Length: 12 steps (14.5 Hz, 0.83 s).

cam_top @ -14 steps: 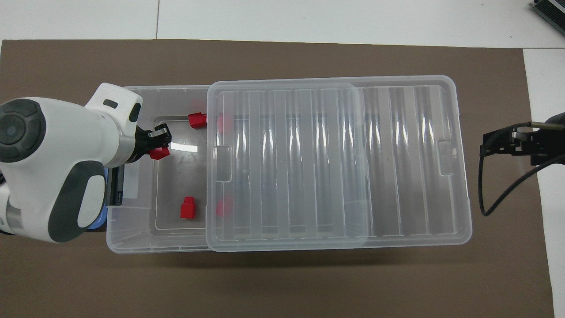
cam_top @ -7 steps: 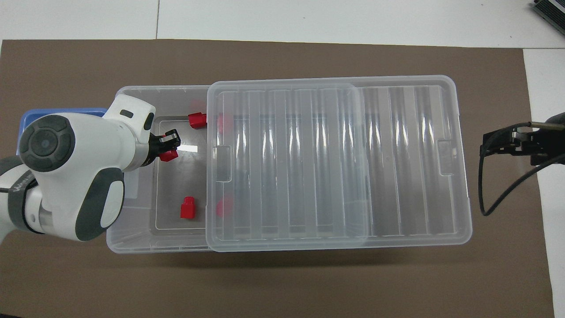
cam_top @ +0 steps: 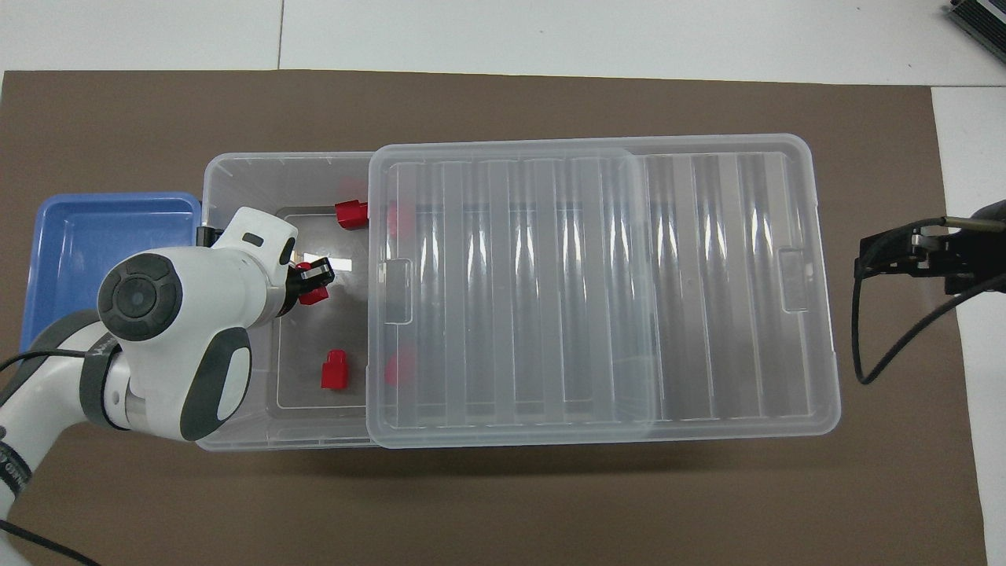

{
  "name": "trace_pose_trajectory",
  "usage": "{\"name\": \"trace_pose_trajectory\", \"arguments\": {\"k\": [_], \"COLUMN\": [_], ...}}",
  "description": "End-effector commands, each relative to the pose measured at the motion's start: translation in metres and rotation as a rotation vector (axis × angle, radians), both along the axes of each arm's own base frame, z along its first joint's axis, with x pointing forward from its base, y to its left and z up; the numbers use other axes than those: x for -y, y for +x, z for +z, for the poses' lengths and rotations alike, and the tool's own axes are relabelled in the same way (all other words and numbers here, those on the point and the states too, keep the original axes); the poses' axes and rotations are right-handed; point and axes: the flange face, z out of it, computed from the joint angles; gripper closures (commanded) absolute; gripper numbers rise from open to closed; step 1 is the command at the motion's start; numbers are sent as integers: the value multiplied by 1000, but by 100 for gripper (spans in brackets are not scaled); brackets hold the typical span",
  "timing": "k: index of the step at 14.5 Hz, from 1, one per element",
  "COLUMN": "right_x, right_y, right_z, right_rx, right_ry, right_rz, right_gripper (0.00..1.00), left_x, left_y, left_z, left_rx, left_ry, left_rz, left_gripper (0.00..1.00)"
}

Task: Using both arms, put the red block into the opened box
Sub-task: 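Carry the red block with the left gripper over the uncovered box, then lower the red block into the box and open the left gripper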

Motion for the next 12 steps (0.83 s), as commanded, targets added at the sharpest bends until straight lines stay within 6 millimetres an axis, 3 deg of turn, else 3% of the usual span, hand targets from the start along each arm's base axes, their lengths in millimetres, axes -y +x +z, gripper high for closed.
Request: {"name": "trace_pose_trajectory", "arguments": {"k": [1, 4, 12], "right_x": [3, 3, 3], "right_y": [0, 0, 0], "right_z": [1, 1, 1], "right_rx": [-10, -10, -10], "right_ry": [6, 8, 6], "right_rz": [10, 10, 12], "right_gripper": [0, 0, 0], "left_x": [0, -2, 2], "left_y": [6, 10, 5], "left_z": [-26, -44, -51], "left_rx": [8, 11, -26], "left_ry": [-4, -5, 3], "left_rz": [-6, -2, 14], "left_gripper": [100, 100, 100]}}
